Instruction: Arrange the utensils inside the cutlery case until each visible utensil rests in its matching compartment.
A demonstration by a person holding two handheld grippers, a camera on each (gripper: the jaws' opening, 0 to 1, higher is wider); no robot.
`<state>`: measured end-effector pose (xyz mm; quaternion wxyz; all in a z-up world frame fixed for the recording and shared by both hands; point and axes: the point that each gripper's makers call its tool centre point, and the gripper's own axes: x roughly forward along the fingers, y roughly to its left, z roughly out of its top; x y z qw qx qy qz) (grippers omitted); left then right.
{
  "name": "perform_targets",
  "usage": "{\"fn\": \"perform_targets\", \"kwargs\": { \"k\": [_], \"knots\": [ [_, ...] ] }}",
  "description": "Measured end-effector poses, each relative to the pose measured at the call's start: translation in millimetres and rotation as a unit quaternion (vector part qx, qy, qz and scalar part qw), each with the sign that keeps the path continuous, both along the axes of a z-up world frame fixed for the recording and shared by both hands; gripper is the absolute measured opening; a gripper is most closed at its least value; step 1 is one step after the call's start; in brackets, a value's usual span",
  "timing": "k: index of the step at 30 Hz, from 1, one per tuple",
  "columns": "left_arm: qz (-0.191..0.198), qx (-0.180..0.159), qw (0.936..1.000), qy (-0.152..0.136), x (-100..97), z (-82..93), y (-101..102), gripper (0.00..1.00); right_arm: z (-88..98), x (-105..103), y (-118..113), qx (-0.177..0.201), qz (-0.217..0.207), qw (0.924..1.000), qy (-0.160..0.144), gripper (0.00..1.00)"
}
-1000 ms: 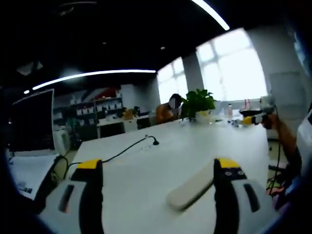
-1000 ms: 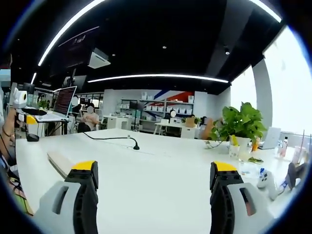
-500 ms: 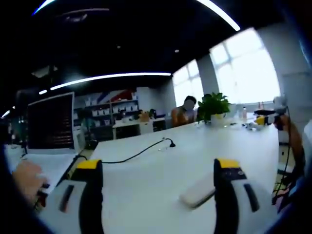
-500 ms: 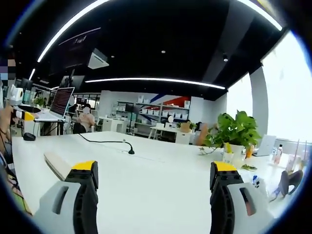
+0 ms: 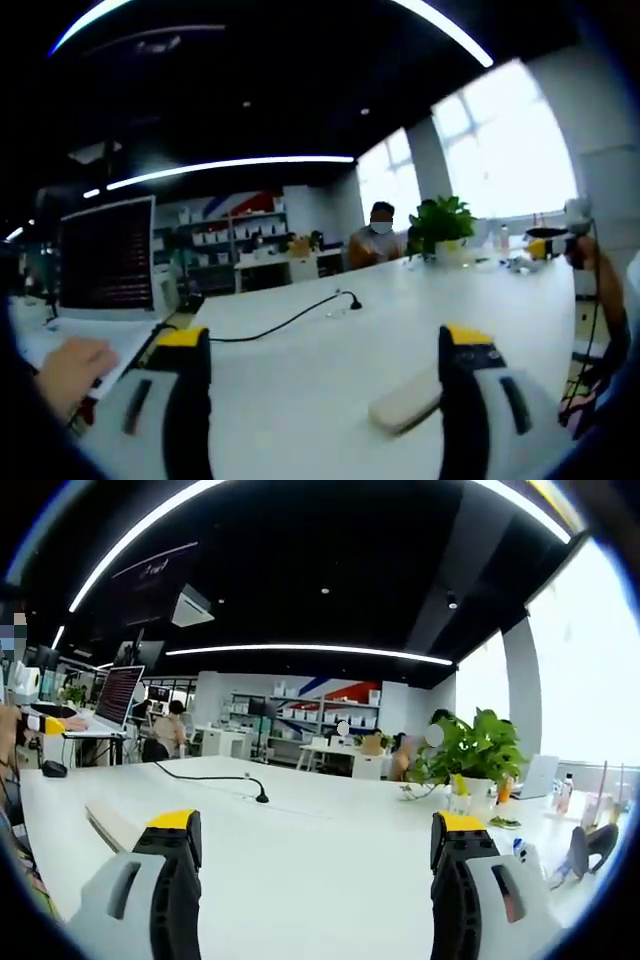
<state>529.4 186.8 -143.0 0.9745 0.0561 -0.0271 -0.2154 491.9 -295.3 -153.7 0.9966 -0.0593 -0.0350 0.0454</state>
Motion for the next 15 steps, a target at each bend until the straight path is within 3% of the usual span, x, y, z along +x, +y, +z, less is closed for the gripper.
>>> {"fn": "perform_targets", "kwargs": {
  "k": [8, 10, 15],
  "knots": [
    [-0.004, -0.006, 1.0000, -0.005, -0.1, 3.6, 5, 1.00, 0.2, -1, -2, -0.002, -0.008, 1.0000, -0.001, 0.99],
    [0.002, -0.007, 1.0000, -0.004, -1.7, 1.3, 6, 1.00, 10.0, -2, 2, 0.002, -0.003, 0.9994, -0.035, 0.99],
    [0.007, -0.006, 1.0000, -0.002, -5.9, -3.3, 5, 1.00, 7.7, -3, 9, 0.001, 0.004, 0.9998, -0.022, 0.99]
  ]
}}
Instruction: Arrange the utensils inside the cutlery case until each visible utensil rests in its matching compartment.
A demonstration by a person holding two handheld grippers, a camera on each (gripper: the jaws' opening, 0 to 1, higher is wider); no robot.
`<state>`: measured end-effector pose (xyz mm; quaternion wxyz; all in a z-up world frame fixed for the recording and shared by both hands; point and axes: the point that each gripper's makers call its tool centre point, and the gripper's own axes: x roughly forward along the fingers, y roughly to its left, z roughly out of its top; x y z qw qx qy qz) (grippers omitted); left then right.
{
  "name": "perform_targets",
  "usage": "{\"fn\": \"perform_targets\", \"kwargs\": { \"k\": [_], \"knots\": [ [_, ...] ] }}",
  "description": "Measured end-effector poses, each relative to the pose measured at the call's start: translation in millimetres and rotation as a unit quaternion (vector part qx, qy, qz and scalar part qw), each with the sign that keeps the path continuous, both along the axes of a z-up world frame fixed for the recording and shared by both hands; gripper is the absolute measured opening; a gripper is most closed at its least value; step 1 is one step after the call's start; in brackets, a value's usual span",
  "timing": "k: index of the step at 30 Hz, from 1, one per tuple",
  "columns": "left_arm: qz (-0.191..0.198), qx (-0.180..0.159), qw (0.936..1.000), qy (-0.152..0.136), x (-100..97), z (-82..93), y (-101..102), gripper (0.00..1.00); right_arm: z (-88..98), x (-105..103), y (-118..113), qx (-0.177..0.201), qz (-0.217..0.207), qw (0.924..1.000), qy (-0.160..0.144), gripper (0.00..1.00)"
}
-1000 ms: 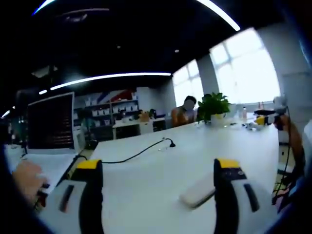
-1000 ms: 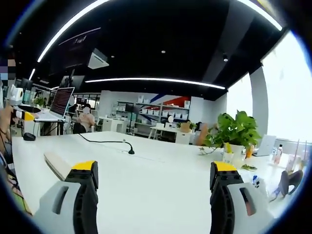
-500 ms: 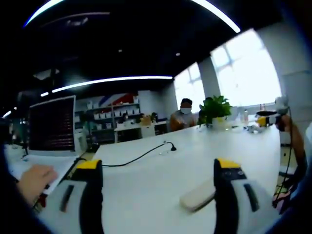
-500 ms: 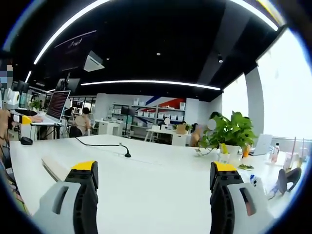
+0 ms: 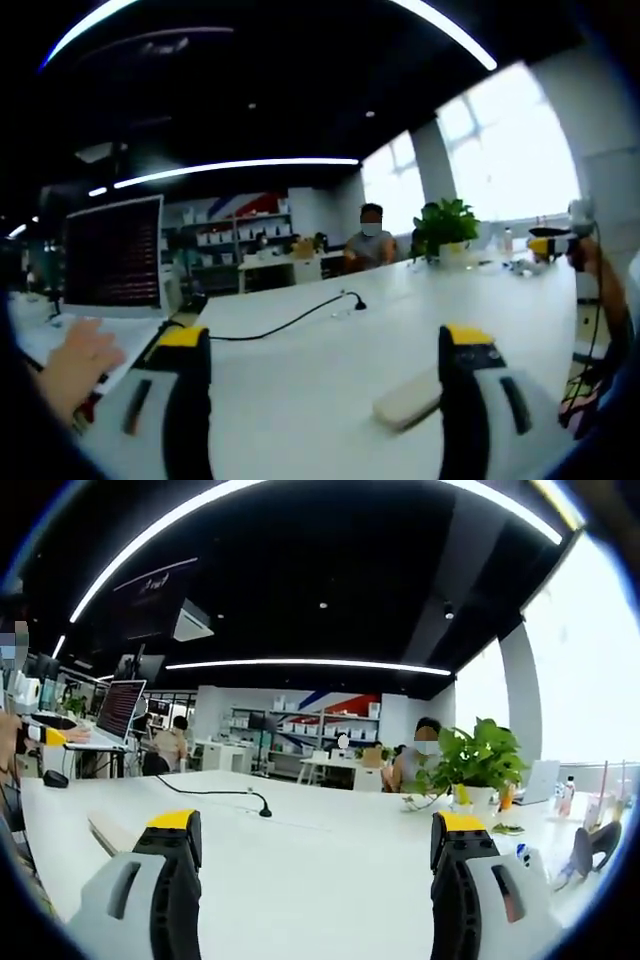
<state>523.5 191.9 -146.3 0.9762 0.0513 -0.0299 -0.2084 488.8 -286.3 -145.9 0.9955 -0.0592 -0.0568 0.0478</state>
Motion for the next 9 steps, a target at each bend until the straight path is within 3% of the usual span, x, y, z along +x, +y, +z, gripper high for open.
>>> {"fn": "perform_targets", "kwargs": {
  "k": [9],
  "knots": [
    [-0.005, -0.001, 1.0000, -0.008, -5.9, 2.3, -3.7, 1.00, -4.7, -2.6, -6.6, -0.007, -0.013, 0.9999, 0.009, 0.99]
  ]
}}
